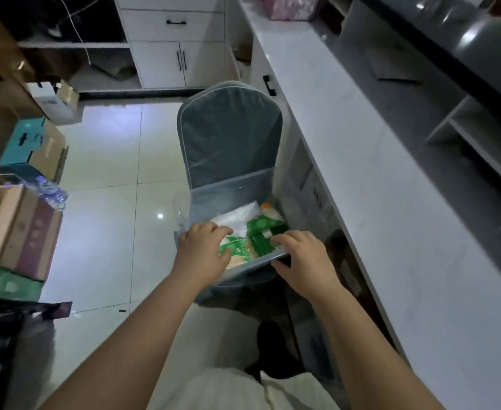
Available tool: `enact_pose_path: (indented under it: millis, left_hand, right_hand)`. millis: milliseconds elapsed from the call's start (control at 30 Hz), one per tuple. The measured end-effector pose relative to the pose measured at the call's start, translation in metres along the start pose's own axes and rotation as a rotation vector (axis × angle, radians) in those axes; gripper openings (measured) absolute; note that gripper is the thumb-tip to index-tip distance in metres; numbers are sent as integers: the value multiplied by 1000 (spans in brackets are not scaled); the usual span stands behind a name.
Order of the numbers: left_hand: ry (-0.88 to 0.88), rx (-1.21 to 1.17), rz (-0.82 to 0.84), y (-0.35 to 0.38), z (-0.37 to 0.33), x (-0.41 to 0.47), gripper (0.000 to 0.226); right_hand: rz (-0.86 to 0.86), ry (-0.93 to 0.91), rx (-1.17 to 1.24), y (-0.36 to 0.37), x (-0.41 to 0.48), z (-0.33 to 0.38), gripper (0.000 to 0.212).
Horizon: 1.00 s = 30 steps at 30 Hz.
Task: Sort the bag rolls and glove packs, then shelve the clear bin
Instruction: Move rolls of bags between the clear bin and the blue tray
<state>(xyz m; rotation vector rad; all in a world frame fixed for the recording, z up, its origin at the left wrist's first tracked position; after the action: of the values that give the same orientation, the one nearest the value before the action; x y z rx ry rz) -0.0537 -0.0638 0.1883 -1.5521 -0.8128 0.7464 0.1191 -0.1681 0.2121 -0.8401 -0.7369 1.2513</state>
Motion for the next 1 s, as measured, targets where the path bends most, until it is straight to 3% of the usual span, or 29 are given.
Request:
enact_pose_path:
  millis: [333, 533, 767, 1000]
  left_hand:
    - [-269, 29, 258, 105, 35, 112, 41]
    - [-302, 8, 441, 188, 35, 153, 44]
    - [-338, -27, 610, 277, 54, 207, 49]
    - [-339, 48, 472, 344, 95, 269, 54]
  right_hand:
    - [345, 58, 88, 94, 165, -102, 41]
    - [566, 82, 77, 166, 229, -152, 47]
    - [578, 128, 72, 239, 292, -198, 49]
    - [547, 182, 113, 307, 349, -238, 56]
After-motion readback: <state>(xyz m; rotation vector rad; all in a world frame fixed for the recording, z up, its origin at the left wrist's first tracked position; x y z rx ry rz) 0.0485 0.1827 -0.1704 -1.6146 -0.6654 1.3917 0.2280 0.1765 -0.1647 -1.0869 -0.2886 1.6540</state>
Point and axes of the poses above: each hand's wrist, its own x-axis towards the middle knuckle, its own y-axis out of the palm, z = x × y, the point moved 5 cm from there along x, towards the middle knuckle, and after that the axes turned 14 degrees about x, right-handed, at the moved point
